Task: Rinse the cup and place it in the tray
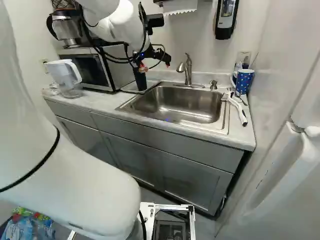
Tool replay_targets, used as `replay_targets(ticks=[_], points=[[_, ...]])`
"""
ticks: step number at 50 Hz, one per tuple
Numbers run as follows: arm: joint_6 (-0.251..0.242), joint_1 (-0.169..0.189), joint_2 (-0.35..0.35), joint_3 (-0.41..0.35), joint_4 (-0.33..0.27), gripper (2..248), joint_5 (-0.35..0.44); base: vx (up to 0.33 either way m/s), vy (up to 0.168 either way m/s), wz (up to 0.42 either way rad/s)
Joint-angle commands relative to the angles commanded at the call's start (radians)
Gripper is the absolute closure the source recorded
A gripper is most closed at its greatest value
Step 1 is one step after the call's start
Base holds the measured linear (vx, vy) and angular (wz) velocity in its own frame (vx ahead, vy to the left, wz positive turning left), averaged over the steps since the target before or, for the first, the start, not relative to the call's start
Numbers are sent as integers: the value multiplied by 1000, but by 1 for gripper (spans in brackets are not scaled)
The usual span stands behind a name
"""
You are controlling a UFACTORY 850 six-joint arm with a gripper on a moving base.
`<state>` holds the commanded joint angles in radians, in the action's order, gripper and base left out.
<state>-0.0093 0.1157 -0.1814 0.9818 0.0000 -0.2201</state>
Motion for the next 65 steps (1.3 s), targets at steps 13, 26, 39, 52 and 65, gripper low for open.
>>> replay_targets(ticks=[13, 26, 39, 52, 65], points=[[0, 44, -25, -22, 0, 3, -82, 0, 0, 0], [0, 93, -45, -40, 0, 3, -101, 0, 0, 0], [0, 120, -55, -49, 0, 3, -101, 0, 0, 0], [0, 120, -55, -49, 0, 3, -101, 0, 0, 0], [0, 120, -55, -49, 0, 3, -101, 0, 0, 0]])
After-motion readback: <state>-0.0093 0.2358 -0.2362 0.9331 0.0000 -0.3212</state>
